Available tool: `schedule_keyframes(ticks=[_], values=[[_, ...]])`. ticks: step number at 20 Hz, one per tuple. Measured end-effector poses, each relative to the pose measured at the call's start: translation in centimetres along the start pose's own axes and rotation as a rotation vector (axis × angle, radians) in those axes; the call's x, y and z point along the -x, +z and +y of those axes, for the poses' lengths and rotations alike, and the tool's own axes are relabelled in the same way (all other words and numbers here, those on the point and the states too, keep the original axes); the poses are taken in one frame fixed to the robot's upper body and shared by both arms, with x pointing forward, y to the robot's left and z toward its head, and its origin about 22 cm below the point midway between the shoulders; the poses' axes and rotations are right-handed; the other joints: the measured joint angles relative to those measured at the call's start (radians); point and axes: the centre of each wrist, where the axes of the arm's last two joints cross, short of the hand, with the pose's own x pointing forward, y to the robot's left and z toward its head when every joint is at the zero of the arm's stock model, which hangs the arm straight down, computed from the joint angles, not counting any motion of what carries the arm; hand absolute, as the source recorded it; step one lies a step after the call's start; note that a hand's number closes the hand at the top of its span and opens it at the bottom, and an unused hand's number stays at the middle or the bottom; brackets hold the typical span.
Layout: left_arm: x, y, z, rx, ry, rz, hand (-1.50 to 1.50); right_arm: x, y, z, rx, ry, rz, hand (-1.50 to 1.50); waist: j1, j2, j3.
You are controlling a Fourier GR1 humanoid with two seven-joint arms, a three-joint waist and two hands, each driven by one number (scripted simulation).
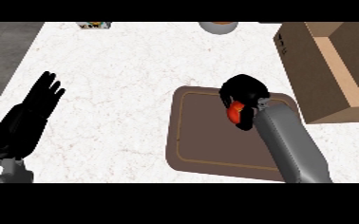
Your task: Pick the tomato from the tray and place it in the cardboard box
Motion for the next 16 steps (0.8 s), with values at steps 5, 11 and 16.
schedule_keyframes(ticks=[5, 11, 16], values=[[0.0, 0.1, -0.2, 0.004, 0.002, -0.007, 0.0, 4.7, 1.1, -1.2, 0.115, -0.245, 0.453, 1.5, 0.003, 0.012, 0.001], [-0.3, -0.6, -1.3, 0.04, 0.0, -0.016, 0.0, 5.3, -0.1, -5.5, 0.269, -0.364, 0.818, 1.5, 0.041, 0.018, 0.001], [-0.4, -0.5, -1.1, 0.04, -0.003, -0.014, 0.0, 3.4, -1.8, -8.9, 0.418, -0.341, 0.908, 1.5, 0.044, 0.012, 0.001]])
